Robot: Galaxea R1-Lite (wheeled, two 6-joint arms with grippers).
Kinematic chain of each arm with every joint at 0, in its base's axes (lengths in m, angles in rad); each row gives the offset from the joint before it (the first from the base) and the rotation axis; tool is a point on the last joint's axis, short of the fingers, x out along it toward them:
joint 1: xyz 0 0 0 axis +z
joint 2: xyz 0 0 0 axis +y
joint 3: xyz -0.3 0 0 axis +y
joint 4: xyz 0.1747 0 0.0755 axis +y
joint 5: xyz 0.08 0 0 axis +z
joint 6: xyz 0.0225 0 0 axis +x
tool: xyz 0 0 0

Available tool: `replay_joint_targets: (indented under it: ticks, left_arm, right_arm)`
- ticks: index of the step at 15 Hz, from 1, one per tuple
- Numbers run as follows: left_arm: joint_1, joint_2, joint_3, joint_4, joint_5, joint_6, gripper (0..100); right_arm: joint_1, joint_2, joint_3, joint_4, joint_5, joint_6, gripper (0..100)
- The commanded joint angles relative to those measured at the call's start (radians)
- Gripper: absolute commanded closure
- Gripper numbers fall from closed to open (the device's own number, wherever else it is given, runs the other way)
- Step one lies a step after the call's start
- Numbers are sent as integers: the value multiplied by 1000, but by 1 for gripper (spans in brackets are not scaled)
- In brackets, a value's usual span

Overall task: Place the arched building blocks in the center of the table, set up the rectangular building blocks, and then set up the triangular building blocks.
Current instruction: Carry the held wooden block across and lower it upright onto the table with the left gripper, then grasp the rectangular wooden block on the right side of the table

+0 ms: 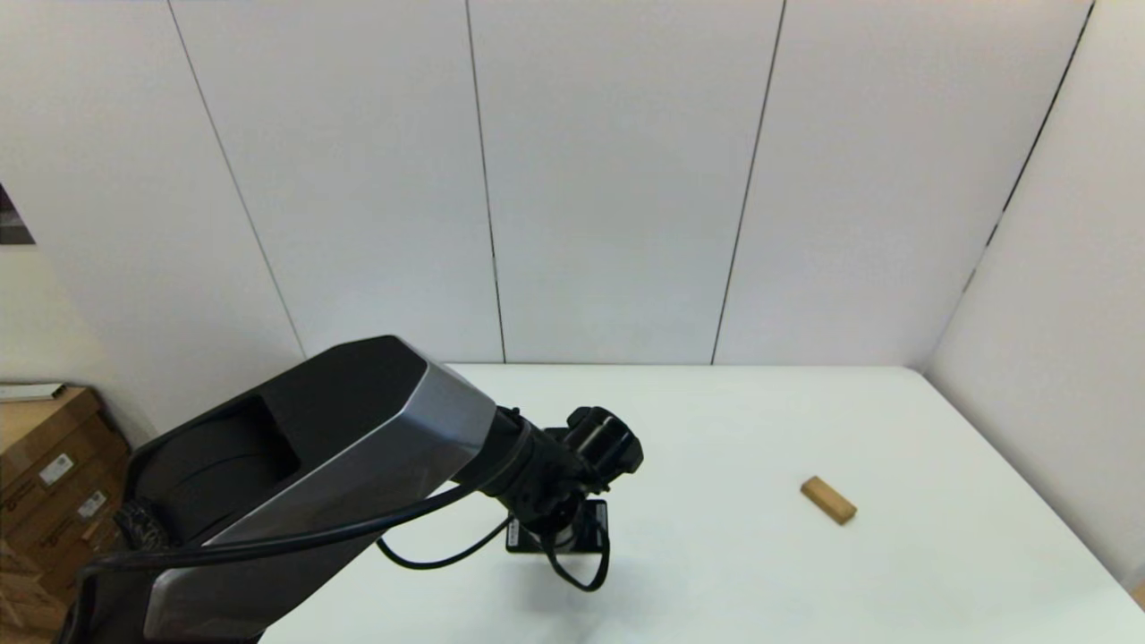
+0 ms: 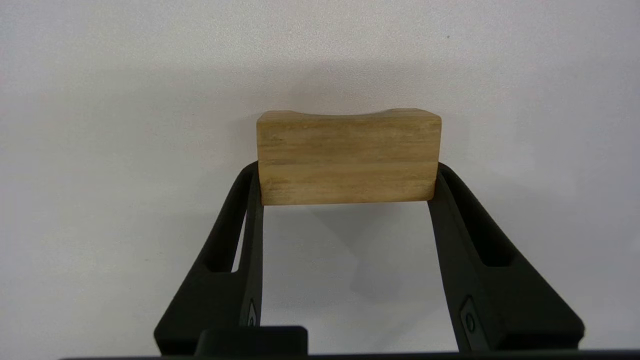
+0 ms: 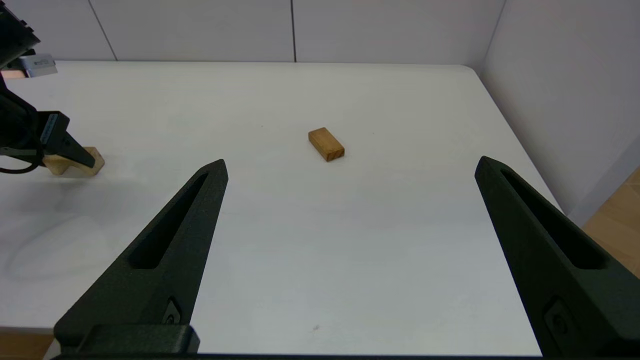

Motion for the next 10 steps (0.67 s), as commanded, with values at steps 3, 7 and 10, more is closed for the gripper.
replay_joint_targets:
  ticks: [3,7,10]
  left_arm:
    - [-12,2,1,2,5,-5,0]
    - [-9,-1,1,2,5,-3,0]
    - [-6,-41,-4,3,8,9,0]
  right_arm:
    - [0,1,0,1,0,0,0]
    - [0,1,0,1,0,0,0]
    - [0,1,0,1,0,0,0]
